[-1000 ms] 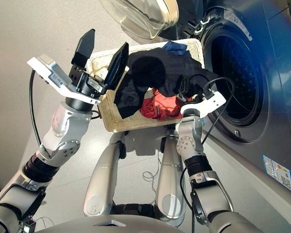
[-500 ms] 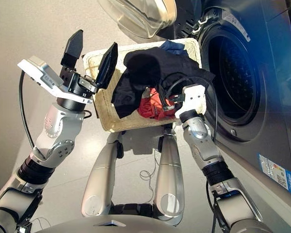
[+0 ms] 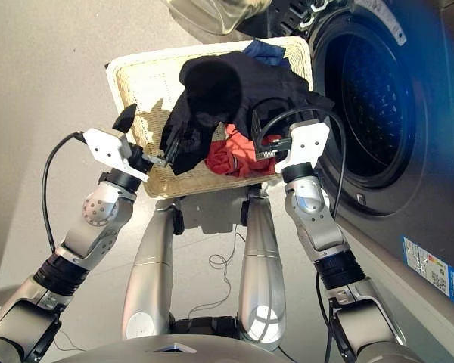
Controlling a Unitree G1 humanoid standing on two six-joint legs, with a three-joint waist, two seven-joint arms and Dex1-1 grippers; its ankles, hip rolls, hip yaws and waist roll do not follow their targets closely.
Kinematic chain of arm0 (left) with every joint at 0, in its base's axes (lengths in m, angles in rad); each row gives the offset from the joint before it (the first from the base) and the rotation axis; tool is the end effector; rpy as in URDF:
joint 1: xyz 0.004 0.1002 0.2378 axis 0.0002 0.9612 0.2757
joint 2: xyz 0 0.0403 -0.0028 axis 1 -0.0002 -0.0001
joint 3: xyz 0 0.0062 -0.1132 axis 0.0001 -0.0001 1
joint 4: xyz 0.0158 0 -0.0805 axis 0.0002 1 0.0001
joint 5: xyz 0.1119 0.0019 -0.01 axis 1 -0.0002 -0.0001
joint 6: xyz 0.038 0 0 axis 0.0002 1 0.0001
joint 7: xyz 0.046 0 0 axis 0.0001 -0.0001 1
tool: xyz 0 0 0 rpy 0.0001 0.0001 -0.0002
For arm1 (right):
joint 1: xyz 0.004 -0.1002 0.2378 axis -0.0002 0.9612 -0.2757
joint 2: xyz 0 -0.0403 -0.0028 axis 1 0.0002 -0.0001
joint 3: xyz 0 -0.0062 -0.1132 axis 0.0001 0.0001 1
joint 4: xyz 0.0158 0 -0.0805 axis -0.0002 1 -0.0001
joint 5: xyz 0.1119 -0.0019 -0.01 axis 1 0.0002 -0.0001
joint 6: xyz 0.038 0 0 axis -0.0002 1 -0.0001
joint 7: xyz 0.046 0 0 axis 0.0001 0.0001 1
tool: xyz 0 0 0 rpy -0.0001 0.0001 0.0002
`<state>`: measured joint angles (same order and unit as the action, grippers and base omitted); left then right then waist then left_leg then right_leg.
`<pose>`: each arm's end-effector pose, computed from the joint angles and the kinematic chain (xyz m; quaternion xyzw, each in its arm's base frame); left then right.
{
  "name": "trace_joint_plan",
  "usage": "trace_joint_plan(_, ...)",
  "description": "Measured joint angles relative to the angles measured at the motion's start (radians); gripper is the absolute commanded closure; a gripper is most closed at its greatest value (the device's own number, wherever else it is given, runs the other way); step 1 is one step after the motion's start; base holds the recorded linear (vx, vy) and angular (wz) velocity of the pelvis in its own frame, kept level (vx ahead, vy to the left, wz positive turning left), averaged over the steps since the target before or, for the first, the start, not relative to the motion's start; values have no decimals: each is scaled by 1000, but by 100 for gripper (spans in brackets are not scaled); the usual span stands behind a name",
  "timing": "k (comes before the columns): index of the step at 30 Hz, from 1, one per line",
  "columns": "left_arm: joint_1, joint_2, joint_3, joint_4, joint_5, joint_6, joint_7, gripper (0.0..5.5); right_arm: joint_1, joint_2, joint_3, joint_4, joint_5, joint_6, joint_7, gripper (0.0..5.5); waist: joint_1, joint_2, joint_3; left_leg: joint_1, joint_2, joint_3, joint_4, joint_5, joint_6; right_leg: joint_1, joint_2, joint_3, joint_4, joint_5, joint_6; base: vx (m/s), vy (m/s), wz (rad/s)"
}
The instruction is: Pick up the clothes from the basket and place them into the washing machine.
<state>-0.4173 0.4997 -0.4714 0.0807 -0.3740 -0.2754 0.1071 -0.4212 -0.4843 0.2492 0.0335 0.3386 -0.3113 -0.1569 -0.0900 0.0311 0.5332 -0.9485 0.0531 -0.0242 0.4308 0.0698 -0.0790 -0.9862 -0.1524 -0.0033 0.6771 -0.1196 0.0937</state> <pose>0.2724 0.1403 0.1060 0.0718 -0.2014 -0.1947 0.9573 0.2785 -0.1693 0.1410 -0.0511 -0.2938 0.0862 0.9506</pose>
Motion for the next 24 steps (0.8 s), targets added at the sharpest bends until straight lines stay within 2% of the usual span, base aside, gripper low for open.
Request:
trace_joint_plan(4,-164,33,-85,134,162,22,55,0,-75,-5,19,-20,0,-4,-7,0,-11,-2,-1,-77,8,-4,57,-8,-6,-75,4,7,59,-6,-5,0,0,0)
trace_joint_plan(6,-238,18,-91,202,226,29,90,0,-121,-3,49,-33,0,-5,-6,0,-23,-2,0,-110,9,-3,73,-8,-6,-109,6,9,74,-4,-7,0,0,0)
trace_joint_plan(8,-322,1,-123,281,280,45,117,0,-149,-2,81,-38,1,-5,-6,0,-26,-5,0,-131,13,-3,87,-9,-7,-131,12,9,83,-3,-9,0,0,0)
trace_joint_plan(11,-390,-21,-163,366,348,71,139,0,-186,3,122,-39,2,-5,4,0,-27,-6,0,-148,14,-3,98,-13,-13,-149,19,11,89,-4,-11,0,0,0)
trace_joint_plan(14,-433,-71,-163,452,365,88,156,0,-229,19,153,-40,5,-4,17,0,-30,-6,0,-163,17,-2,100,-12,-13,-166,22,11,90,-3,-12,0,0,0)
trace_joint_plan(19,-538,-134,-176,611,366,125,200,0,-325,54,238,-42,40,-4,34,0,-50,-8,-1,-195,18,-3,117,-15,-14,-195,24,11,100,-1,-13,19,-1,0)
trace_joint_plan(23,-589,-138,-176,655,366,135,222,0,-346,72,265,-44,65,-4,44,0,-55,-15,-2,-207,21,-2,139,-29,-13,-206,26,14,117,-12,-15,45,-8,-2)
trace_joint_plan(24,-596,-137,-176,669,366,138,226,0,-348,79,270,-45,71,-4,51,0,-55,-18,-2,-208,22,-3,147,-30,-18,-207,27,14,123,-10,-17,0,0,0)
